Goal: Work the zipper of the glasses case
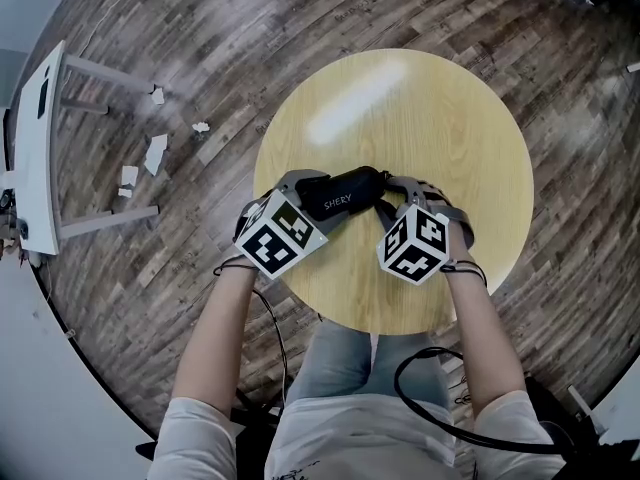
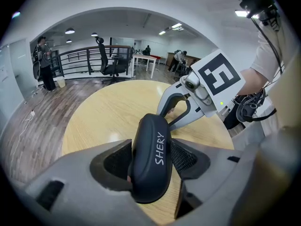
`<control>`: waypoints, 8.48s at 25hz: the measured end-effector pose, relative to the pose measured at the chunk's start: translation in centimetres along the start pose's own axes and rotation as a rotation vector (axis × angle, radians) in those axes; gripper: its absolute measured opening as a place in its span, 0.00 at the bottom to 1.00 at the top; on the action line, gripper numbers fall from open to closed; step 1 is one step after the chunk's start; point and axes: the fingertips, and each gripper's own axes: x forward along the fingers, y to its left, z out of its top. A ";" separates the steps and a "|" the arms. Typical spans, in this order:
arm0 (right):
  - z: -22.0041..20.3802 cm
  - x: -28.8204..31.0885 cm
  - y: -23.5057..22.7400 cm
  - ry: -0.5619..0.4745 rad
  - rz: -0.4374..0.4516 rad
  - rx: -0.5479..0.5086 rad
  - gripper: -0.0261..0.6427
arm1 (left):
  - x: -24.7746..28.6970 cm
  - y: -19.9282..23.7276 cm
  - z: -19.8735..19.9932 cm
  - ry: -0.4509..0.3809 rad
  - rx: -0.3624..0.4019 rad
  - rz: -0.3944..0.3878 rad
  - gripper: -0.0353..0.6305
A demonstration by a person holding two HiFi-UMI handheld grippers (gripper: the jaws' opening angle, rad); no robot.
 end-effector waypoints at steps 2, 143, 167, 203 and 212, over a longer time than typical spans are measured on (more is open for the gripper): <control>-0.1 0.1 -0.3 0.018 0.000 -0.009 0.15 | 0.0 0.0 0.1 0.009 -0.002 -0.012 0.44; -9.1 -5.8 3.6 -0.104 -0.207 0.750 0.04 | 5.1 -5.2 6.8 0.016 0.218 0.063 0.31; -9.0 -5.5 4.1 -0.130 -0.230 0.813 0.04 | 5.1 -5.2 6.7 0.017 0.196 0.058 0.31; -3.3 -35.8 11.3 -0.662 -0.123 0.575 0.04 | -16.7 -29.0 10.7 -0.675 -0.547 0.685 0.06; -6.6 -38.9 11.5 -0.683 -0.145 0.657 0.04 | -17.9 -32.5 11.9 -0.682 -0.477 0.733 0.06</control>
